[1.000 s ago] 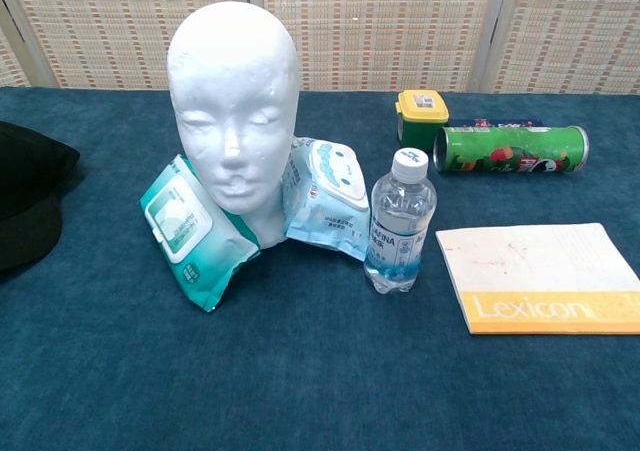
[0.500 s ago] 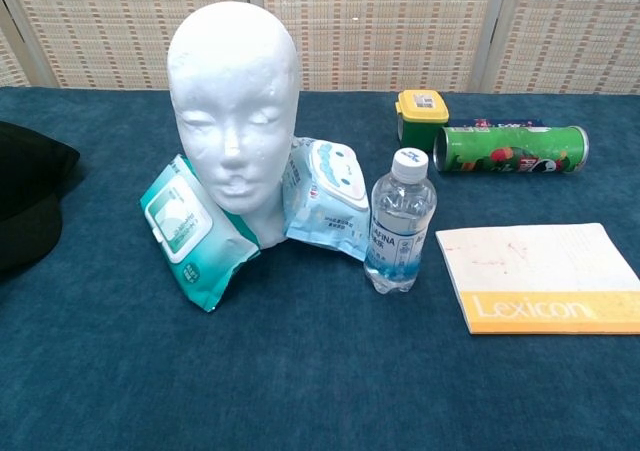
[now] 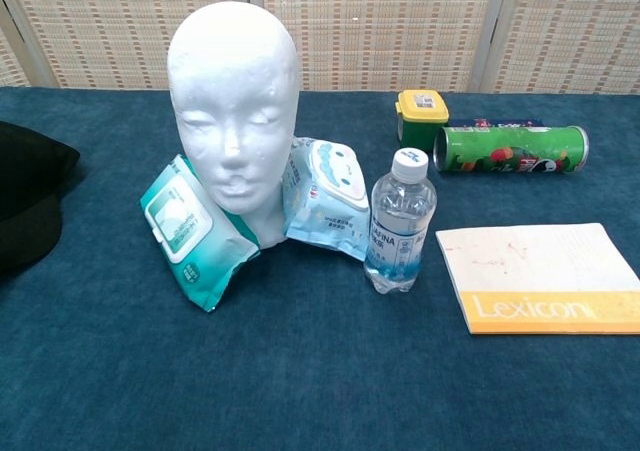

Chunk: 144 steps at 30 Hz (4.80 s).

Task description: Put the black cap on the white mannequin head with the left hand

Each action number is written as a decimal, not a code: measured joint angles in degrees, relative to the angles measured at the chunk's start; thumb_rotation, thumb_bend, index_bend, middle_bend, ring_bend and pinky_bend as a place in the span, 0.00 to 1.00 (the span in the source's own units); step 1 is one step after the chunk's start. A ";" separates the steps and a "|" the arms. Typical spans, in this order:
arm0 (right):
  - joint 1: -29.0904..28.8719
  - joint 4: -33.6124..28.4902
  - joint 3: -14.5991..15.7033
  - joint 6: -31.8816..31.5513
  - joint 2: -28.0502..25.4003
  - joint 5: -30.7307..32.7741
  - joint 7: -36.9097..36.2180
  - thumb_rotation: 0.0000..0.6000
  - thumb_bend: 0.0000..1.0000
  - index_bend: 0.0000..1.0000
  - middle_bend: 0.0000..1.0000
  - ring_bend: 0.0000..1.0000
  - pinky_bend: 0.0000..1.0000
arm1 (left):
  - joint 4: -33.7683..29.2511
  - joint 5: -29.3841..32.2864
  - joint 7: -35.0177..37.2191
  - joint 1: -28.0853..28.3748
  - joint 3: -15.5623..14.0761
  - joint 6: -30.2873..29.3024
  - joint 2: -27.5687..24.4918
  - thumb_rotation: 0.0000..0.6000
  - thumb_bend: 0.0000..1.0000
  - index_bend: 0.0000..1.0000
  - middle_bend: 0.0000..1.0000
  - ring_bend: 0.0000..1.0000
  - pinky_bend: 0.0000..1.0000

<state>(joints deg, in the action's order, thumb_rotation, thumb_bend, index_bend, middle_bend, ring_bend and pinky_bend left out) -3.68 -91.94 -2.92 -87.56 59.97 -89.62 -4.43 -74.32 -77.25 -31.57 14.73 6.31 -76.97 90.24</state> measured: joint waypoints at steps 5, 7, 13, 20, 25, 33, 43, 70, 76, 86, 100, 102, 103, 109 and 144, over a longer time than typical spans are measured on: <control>0.02 -0.01 -0.03 -0.03 0.00 0.01 -0.03 1.00 0.00 0.05 0.17 0.14 0.40 | 2.39 0.11 0.46 0.23 -0.02 -0.21 1.09 1.00 0.09 0.51 0.74 0.42 0.60; 0.04 0.01 -0.07 -0.04 -0.02 0.07 -0.11 1.00 0.00 0.05 0.18 0.14 0.40 | 3.36 0.38 0.98 0.36 0.02 -0.03 1.57 1.00 0.09 0.51 0.74 0.42 0.60; 0.23 0.11 -0.30 -0.34 -0.19 0.43 -0.79 1.00 0.00 0.05 0.18 0.14 0.40 | 5.31 0.77 1.67 0.78 0.04 0.47 2.46 1.00 0.09 0.51 0.75 0.42 0.60; 0.30 0.16 -0.36 -0.38 -0.30 0.49 -1.06 1.00 0.00 0.05 0.17 0.14 0.40 | 8.36 0.74 2.60 0.91 0.00 0.04 4.02 1.00 0.09 0.47 0.75 0.42 0.60; 0.40 0.21 -0.49 -0.52 -0.40 0.72 -1.47 1.00 0.00 0.05 0.17 0.14 0.40 | 9.76 0.69 3.67 0.94 -0.07 -0.06 4.74 1.00 0.09 0.46 0.75 0.42 0.60; 0.53 0.38 -0.64 -0.71 -0.56 0.82 -2.07 1.00 0.00 0.05 0.17 0.14 0.40 | 12.67 0.82 5.45 1.01 -0.02 0.01 6.23 1.00 0.09 0.45 0.75 0.42 0.60; 0.49 0.28 -0.69 -0.53 -0.50 0.88 -1.77 1.00 0.00 0.05 0.18 0.14 0.40 | 16.92 1.14 7.08 1.32 0.61 -0.11 8.20 1.00 0.09 0.45 0.75 0.42 0.60; 0.42 0.11 -0.57 -0.37 -0.30 0.57 -0.97 1.00 0.00 0.05 0.19 0.14 0.40 | 36.09 -2.47 21.00 1.54 3.25 -11.07 16.35 1.00 0.09 0.34 0.56 0.31 0.56; 0.45 0.09 -0.58 -0.41 -0.32 0.58 -1.00 1.00 0.00 0.05 0.19 0.14 0.40 | 37.60 -2.06 23.58 1.59 4.15 -11.40 17.16 1.00 0.09 0.36 0.55 0.29 0.55; 0.43 0.10 -0.58 -0.41 -0.30 0.51 -0.97 1.00 0.00 0.05 0.19 0.14 0.40 | 38.78 -1.60 26.27 1.62 5.12 -12.28 17.86 1.00 0.09 0.45 0.47 0.25 0.55; 0.43 0.09 -0.61 -0.38 -0.35 0.57 -1.10 1.00 0.00 0.05 0.19 0.14 0.40 | 39.45 -0.73 27.80 1.79 5.73 -10.96 17.83 1.00 0.12 0.52 0.45 0.22 0.55; 0.43 0.08 -0.59 -0.36 -0.36 0.55 -1.08 1.00 0.00 0.05 0.19 0.14 0.40 | 39.50 -0.56 27.98 1.81 5.91 -10.98 17.86 1.00 0.15 0.54 0.45 0.22 0.55; 0.43 0.08 -0.59 -0.36 -0.36 0.55 -1.09 1.00 0.00 0.05 0.19 0.14 0.40 | 39.54 -0.47 27.98 1.82 6.02 -10.99 17.90 1.00 0.15 0.55 0.45 0.22 0.55; 0.45 0.10 -0.61 -0.40 -0.37 0.56 -1.15 1.00 0.00 0.05 0.19 0.14 0.40 | 40.00 0.54 27.54 1.95 7.03 -11.15 18.42 1.00 0.19 0.60 0.45 0.24 0.55; 0.59 0.10 -0.70 -0.61 -0.52 0.66 -1.52 1.00 0.00 0.05 0.19 0.14 0.40 | 38.85 3.52 23.13 2.07 8.53 -8.87 18.27 0.89 0.47 0.62 0.49 0.25 0.55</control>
<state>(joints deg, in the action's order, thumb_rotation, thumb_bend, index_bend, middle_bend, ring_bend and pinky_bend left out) -3.08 -91.83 -3.62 -88.17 59.45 -88.96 -5.95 -35.47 -73.73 -8.44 16.80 14.84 -85.84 108.51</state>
